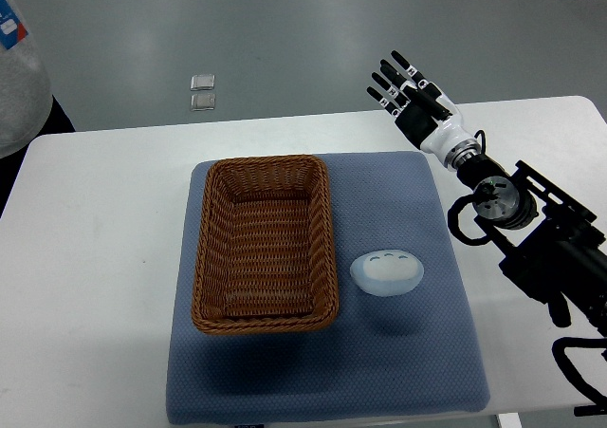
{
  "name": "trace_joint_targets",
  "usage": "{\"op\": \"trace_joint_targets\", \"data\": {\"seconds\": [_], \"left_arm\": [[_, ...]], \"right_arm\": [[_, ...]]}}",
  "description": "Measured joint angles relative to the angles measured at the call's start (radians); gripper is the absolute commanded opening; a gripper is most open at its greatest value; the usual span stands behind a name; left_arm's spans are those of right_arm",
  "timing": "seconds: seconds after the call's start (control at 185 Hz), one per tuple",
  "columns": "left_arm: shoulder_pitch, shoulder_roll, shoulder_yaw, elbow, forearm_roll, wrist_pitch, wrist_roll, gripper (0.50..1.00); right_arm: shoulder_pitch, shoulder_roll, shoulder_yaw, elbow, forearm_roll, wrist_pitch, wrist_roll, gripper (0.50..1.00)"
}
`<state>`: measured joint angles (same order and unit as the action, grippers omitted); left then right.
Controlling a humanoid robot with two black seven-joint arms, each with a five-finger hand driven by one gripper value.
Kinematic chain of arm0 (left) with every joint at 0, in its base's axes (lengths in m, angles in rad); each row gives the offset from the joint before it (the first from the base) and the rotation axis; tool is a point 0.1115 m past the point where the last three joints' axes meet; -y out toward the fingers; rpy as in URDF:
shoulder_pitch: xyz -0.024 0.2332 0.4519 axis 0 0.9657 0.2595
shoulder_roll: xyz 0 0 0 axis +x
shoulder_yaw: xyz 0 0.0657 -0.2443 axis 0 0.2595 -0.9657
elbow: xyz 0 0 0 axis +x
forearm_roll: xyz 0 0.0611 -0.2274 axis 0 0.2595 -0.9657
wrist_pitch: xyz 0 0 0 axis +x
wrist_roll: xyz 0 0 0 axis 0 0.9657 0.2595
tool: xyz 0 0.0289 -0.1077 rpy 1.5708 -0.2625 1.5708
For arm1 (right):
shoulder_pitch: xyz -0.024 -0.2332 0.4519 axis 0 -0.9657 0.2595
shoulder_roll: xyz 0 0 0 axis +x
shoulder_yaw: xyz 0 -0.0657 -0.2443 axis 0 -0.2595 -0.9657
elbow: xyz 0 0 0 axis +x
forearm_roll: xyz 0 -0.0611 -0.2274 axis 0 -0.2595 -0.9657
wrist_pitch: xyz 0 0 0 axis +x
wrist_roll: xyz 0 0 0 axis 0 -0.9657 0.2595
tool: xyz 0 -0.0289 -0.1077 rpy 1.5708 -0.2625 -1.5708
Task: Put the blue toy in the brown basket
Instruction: 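Move the right hand from its raised pose toward the white egg-shaped toy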
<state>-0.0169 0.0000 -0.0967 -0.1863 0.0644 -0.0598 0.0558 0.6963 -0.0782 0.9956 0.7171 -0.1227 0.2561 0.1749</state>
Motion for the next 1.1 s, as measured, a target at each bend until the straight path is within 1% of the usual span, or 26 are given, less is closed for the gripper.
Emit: {"op": "trace_joint_targets", "data": {"seconds": [0.325,0.541,0.676,0.833,0.855,0.936,1.098], "left_arm": [[0.000,0.000,-0.005,0.000,0.000,0.000,0.000,1.000],[0.000,0.000,-0.006,0.001,0.000,0.000,0.000,1.000],[0.000,0.000,-0.006,0.001,0.000,0.000,-0.001,1.000],[0.000,0.000,-0.006,0.001,0.001,0.000,-0.001,1.000],[0.000,0.000,-0.006,0.001,0.002,0.000,-0.001,1.000],[-0.002,0.000,-0.006,0.001,0.002,0.000,-0.001,1.000],[-0.009,0.000,-0.006,0.001,0.002,0.000,-0.001,1.000]], "right_arm": [[0.002,-0.003,-0.009,0.000,-0.009,-0.001,0.000,0.909],[0.024,-0.037,-0.025,0.018,-0.054,0.008,-0.009,0.909],[0.071,-0.127,-0.119,0.068,-0.126,0.020,-0.014,0.909],[0.173,-0.276,-0.367,0.147,-0.225,0.036,-0.020,0.909],[0.200,-0.313,-0.425,0.168,-0.255,0.043,-0.025,0.909],[0.268,-0.389,-0.553,0.212,-0.326,0.064,-0.035,0.909],[0.401,-0.515,-0.783,0.300,-0.453,0.115,-0.042,0.909]]}}
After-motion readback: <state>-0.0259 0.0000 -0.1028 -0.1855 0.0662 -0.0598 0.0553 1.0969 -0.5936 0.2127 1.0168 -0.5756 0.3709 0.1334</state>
